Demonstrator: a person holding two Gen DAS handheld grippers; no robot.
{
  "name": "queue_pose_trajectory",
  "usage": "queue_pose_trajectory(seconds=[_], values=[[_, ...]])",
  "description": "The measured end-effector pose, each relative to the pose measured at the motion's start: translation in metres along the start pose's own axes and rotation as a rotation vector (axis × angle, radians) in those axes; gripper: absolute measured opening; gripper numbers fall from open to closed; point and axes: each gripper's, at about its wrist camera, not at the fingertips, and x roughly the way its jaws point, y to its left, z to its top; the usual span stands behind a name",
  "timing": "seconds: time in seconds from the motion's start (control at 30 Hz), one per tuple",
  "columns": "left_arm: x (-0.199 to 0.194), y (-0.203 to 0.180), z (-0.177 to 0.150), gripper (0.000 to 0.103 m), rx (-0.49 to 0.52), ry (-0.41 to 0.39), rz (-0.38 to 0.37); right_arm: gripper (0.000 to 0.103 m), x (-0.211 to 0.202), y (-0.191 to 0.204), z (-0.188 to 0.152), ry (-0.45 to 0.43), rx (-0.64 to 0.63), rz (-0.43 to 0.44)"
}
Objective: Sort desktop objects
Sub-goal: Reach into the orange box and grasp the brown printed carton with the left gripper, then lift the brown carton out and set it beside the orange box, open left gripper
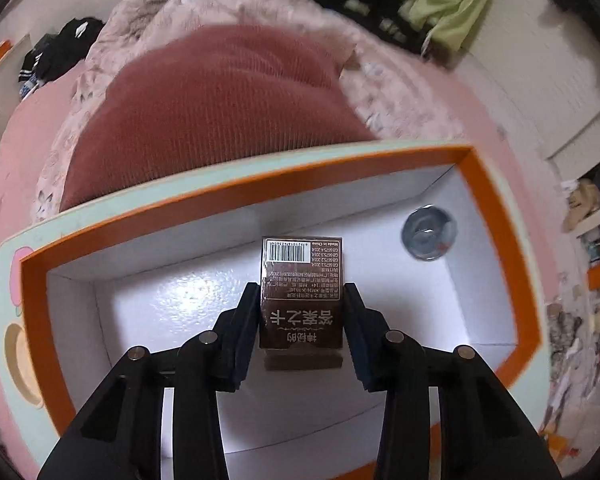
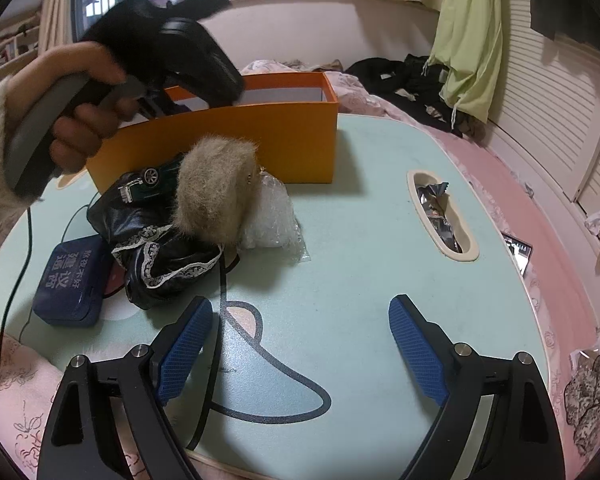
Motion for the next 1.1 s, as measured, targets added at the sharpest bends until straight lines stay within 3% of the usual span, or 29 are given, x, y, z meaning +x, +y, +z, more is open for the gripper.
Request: queue_pose_trajectory(seconds=[0.23,0.33,0.5,0.63,0.77,0.9,1.1], values=[[-0.093,0.018,-0.051,0.042,0.039,-0.233,-0.175,0.09,0.0,-0.001,0.001,0.0,0.0,0.0],[-0.11,0.011,-0.081,0.042,0.096,-0.244,-0.197,0.09,0.0,-0.002,0.001,0.001,0.0,0.0],[-0.099,0.003,-0.112,0.042,0.152,-0.223,-0.224,0.09,0.0,-0.002,0.001,0.001,0.001,0.001],[-0.093,0.001,-0.123,0.048,0.177,-0.247,-0.157,0.09,-0.001,-0.002,0.001,0.0,0.0,0.001],[-0.108,0.013,-0.14,0.074,0.153,-0.348,-0.083,0.09,0.0,-0.003,0.002,0.001,0.0,0.001],[-0.124,0.031,-0.167,0.08,0.11,-0.4,-0.045,0.09,0.0,-0.003,0.002,0.001,0.0,0.001],[-0.115,0.042,-0.225,0.08,0.133,-0.341,0.032,0.09,0.0,-0.003,0.002,0.001,0.0,0.0]])
